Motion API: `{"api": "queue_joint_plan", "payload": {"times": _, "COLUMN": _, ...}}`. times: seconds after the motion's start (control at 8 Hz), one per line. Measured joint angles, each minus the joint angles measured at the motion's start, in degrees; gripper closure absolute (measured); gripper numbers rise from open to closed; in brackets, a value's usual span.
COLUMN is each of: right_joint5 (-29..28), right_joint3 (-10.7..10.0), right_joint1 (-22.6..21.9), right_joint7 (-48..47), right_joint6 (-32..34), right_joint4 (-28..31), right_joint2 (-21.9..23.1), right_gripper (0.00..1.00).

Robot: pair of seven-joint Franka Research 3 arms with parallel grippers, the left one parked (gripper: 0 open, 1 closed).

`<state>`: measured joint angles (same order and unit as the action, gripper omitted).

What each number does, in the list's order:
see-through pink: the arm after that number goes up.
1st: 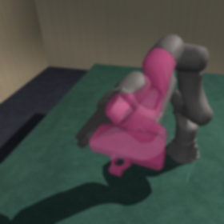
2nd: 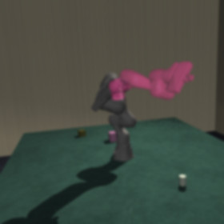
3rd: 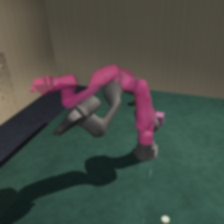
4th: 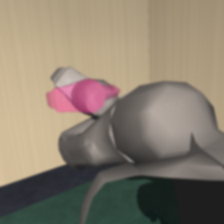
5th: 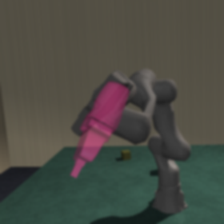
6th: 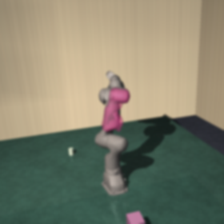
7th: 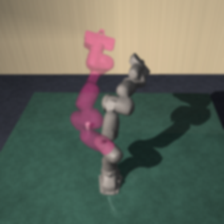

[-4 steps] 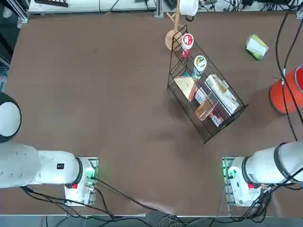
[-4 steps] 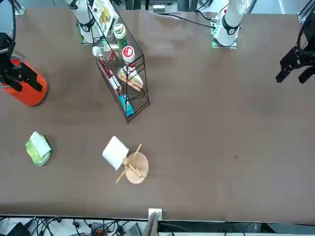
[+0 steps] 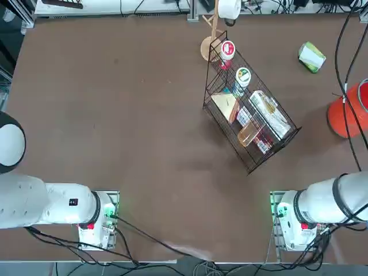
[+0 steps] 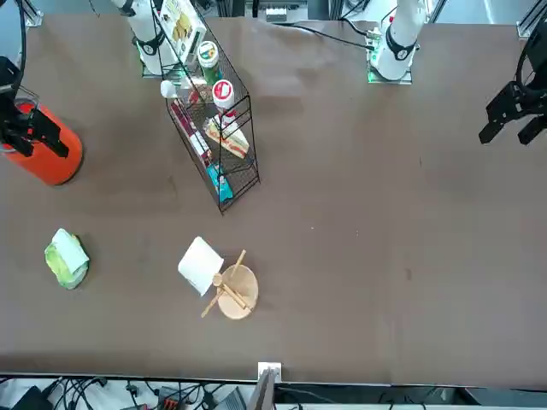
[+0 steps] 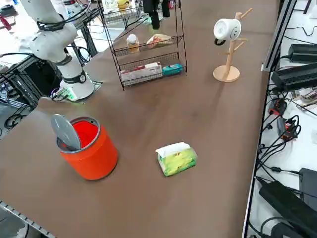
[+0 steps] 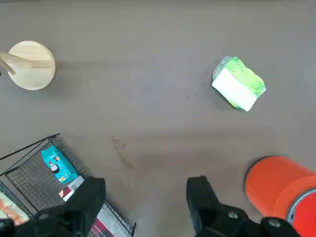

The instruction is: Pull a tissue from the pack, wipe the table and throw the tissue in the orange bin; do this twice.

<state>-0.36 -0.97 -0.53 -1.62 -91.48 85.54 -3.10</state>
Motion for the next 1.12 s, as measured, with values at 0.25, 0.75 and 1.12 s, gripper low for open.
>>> {"api": "queue_joint_plan", "payload": {"times": 0.25, "right_joint5": 0.2, "right_joint3": -0.1, "right_joint1": 0.1, "right_joint7": 0.0, "right_joint6": 0.2, "right_joint4": 0.0, "right_joint2": -0.1, "right_gripper": 0.0}}
{"api": "queue_joint_plan", "payload": {"times": 0.75, "right_joint5": 3.1, "right_joint3": -0.3, "right_joint1": 1.0, "right_joint7": 5.3, "right_joint6": 0.5, "right_joint4": 1.0, "right_joint2": -0.6, "right_gripper": 0.0}}
{"api": "queue_joint_plan", "payload": {"times": 1.12, "right_joint5": 5.4, "right_joint3": -0.4, "right_joint1": 2.2, "right_joint7": 14.8, "right_joint6": -0.3, "right_joint4": 2.0, "right_joint2": -2.6, "right_gripper": 0.0}}
